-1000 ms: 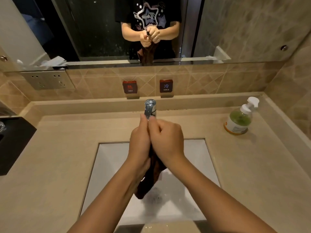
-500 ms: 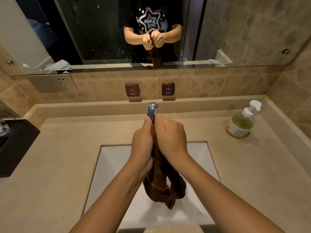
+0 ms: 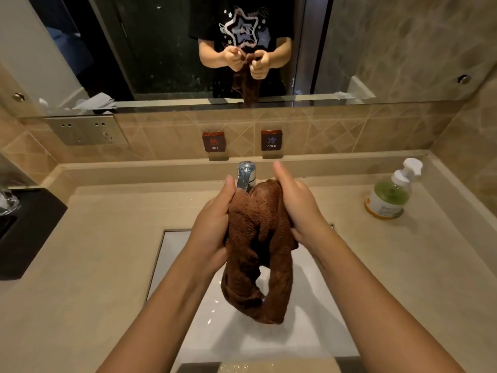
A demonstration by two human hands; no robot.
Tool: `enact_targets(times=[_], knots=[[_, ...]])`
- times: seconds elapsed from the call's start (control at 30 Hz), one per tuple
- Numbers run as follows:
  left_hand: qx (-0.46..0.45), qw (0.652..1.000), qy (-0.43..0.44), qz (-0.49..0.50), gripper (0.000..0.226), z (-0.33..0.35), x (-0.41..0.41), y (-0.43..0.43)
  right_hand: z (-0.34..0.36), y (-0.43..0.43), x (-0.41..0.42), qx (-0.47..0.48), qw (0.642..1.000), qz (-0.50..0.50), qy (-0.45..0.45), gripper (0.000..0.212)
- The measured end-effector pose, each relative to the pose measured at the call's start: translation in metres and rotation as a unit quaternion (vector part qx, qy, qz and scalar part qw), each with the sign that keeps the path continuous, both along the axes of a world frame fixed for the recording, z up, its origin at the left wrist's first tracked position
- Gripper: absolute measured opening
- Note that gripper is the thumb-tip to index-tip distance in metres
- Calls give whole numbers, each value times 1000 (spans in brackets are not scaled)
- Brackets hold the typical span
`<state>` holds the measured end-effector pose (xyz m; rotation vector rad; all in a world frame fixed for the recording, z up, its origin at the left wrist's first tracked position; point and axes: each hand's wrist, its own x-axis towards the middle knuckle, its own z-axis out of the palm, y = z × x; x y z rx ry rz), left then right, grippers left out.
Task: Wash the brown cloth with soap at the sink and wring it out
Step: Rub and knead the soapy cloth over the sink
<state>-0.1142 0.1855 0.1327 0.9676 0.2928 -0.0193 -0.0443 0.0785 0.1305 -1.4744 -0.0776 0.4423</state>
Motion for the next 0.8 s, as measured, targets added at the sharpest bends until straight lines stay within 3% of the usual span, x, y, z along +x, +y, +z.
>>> enact_targets(times=[0.1, 0.17, 0.23, 0.4, 0.5, 0.6, 0.7, 0.8], knots=[[11, 1000, -2, 14, 47, -3, 0, 15, 4, -19, 1, -55, 986, 151, -40, 60], [22, 999, 11, 19, 53, -5, 0, 24, 11, -32, 0, -126, 955, 245, -108, 38], [26, 1000, 2, 8, 52, -7, 1, 30, 15, -44, 2, -177, 932, 273, -158, 16], [48, 999, -14, 5, 42, -5, -1, 34, 20, -51, 2, -156, 958, 163, -176, 21], [80, 995, 35, 39, 42, -3, 3, 20, 18, -20, -20, -204, 936, 112, -263, 42], [126, 988, 55, 69, 38, -5, 5, -10, 3, 19, -40, -283, 884, 27, -372, 48], [206, 973, 53, 85, 44, -4, 3, -24, 3, 26, -26, -295, 885, -110, -344, 51], [195, 975, 50, 96, 49, 2, 6, -12, -1, 30, -32, -313, 869, -100, -369, 53]])
